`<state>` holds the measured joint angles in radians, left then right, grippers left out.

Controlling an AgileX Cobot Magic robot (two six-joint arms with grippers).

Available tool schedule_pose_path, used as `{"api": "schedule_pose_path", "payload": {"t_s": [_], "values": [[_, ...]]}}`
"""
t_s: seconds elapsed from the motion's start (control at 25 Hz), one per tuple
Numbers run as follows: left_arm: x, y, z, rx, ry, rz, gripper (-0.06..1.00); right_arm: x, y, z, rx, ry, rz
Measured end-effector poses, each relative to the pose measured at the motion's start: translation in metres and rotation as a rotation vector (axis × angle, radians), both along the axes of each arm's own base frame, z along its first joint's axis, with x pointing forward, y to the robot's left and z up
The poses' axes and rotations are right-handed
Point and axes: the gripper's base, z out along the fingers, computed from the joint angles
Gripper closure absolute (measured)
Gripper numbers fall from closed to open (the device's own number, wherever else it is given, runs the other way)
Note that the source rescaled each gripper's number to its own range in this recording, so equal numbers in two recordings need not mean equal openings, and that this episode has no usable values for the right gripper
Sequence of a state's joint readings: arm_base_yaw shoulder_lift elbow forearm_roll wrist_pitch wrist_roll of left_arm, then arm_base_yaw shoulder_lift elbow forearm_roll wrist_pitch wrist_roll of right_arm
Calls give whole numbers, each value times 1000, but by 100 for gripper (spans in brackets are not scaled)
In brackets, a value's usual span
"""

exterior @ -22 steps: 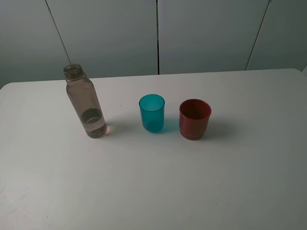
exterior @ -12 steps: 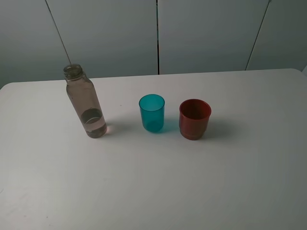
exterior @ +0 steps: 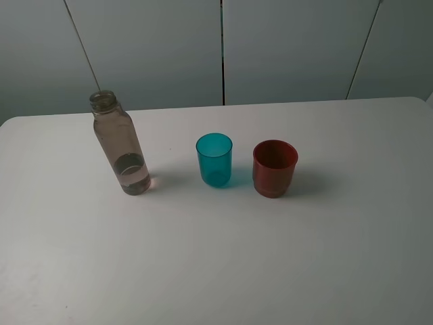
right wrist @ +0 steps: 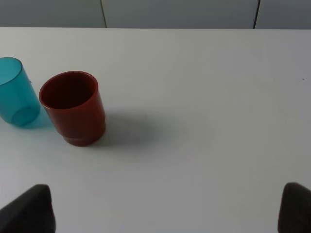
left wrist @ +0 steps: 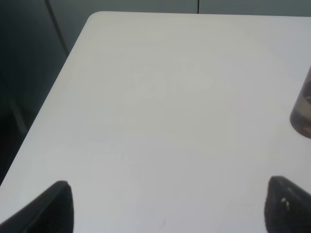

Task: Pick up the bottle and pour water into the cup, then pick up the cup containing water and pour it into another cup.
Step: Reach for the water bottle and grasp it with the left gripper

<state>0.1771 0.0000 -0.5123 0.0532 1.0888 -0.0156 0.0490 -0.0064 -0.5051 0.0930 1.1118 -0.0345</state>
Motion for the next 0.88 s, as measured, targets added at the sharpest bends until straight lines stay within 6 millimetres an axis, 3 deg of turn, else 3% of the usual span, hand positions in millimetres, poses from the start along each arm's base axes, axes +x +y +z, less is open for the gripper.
{"api": "schedule_pose_path", "payload": {"t_s": [0.64, 0.88], "values": [[2, 3, 1, 23, 9, 24, -4, 0, 0, 0, 0, 0, 0], [26, 3, 31, 34, -196, -23, -4, 0, 0, 0, 0, 0, 0]]}}
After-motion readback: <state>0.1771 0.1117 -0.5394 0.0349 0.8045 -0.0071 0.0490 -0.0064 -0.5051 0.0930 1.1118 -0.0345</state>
